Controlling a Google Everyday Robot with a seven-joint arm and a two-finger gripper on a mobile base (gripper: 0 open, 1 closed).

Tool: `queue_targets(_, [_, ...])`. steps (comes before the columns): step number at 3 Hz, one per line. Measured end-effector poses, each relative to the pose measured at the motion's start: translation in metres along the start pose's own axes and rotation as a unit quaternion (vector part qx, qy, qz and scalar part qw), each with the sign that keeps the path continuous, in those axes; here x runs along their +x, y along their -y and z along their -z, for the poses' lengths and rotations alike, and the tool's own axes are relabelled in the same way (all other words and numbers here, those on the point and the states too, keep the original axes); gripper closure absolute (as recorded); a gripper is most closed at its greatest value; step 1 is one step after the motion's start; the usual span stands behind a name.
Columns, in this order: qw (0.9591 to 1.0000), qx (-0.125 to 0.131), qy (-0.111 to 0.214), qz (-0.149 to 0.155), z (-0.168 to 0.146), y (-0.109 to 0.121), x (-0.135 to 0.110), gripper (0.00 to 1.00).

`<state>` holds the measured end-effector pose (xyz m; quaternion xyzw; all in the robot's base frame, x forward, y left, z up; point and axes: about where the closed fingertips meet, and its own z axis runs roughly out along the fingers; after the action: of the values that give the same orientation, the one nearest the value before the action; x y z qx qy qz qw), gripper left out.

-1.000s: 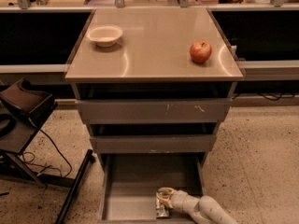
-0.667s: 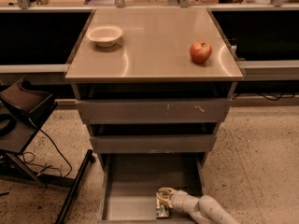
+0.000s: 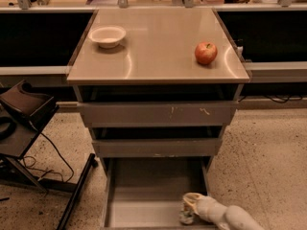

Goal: Pick 7up can from bottom drawer and place on counter

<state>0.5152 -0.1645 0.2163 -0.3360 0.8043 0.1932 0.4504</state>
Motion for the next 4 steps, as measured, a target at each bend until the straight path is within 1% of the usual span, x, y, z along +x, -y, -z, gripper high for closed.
queue_targets(1, [0.9926,0.115,-0.015,-0.036,0.104,0.051,-0.020,1.00])
queue_targets(2, [0.9841,0.174,-0.029,-0.020,0.159,0.065,-0.045,1.00])
queue_targets(3, [0.9841,0.174,-0.029,-0.018,0.159,0.064,-0.047,0.81])
queue_targets(4, [0.9841,0.174,-0.029,-0.018,0.159,0.064,-0.047,0.58])
